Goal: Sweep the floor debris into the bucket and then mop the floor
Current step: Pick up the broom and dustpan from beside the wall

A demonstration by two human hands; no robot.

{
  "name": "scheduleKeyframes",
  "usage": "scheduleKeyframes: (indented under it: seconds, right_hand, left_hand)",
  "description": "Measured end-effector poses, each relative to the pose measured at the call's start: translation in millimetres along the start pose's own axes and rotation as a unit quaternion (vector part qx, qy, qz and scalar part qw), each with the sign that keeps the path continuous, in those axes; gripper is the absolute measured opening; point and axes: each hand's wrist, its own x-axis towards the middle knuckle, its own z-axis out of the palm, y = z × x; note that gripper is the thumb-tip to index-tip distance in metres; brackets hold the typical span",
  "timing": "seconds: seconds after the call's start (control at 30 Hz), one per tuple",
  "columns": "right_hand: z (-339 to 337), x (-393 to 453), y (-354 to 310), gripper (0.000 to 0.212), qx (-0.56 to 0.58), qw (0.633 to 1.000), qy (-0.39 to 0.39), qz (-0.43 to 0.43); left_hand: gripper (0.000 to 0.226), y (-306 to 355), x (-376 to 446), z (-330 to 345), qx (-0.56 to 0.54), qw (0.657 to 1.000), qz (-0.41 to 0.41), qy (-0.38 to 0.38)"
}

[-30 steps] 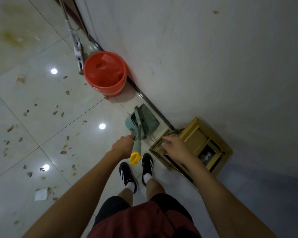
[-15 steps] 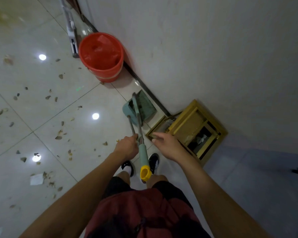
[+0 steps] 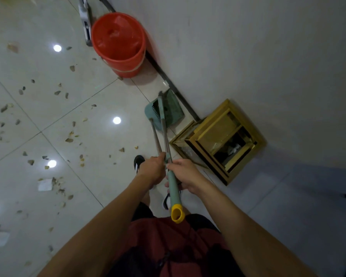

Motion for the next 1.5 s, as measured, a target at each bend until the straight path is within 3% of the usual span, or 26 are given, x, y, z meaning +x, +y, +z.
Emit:
scheduleKeyframes:
  seconds: [0.23, 0.3, 0.4, 0.73, 1.1, 1.23, 1.37, 1.5]
  right_hand:
    - [-10, -7, 5, 0.012, 0.123, 0.990, -0.039, 0.056]
    - [-11, -4, 8, 0.019, 0.119, 0.991, -0.017, 0.055]
    - [-8, 1, 12, 0.020, 0.066, 0.997, 0.037, 0.021]
    - [-5, 5, 21, 0.017, -0.123, 0.986, 0.086, -0.076]
    - [-21, -23, -13, 0.019, -0.116, 0.986, 0.044, -0.111]
    - [-14, -25, -13, 0.014, -0.203, 0.965, 0.063, -0.154]
    - [-12, -29, 0, 0.007, -0.317, 0.922, 0.093, -0.202]
    - [-31, -30, 18, 0.013, -0.343, 0.906, 0.093, -0.228]
  left_hand:
    - [0.055, 18, 2, 4, -0.004, 1.000, 0.004, 0.009]
    - [0.056, 21, 5, 5, -0.007, 1.000, 0.011, 0.007]
    - [0.058, 23, 7, 7, -0.013, 1.000, 0.019, 0.002]
    - [0.058, 26, 1, 12, -0.034, 0.999, 0.007, 0.008]
    - [0.039, 33, -20, -19, 0.034, 0.990, -0.011, 0.134]
    - [0.041, 31, -28, -20, 0.033, 0.986, -0.028, 0.161]
    - [0.034, 29, -47, -19, 0.029, 0.983, -0.041, 0.177]
    - [0.031, 6, -77, -19, -0.002, 0.967, -0.103, 0.232]
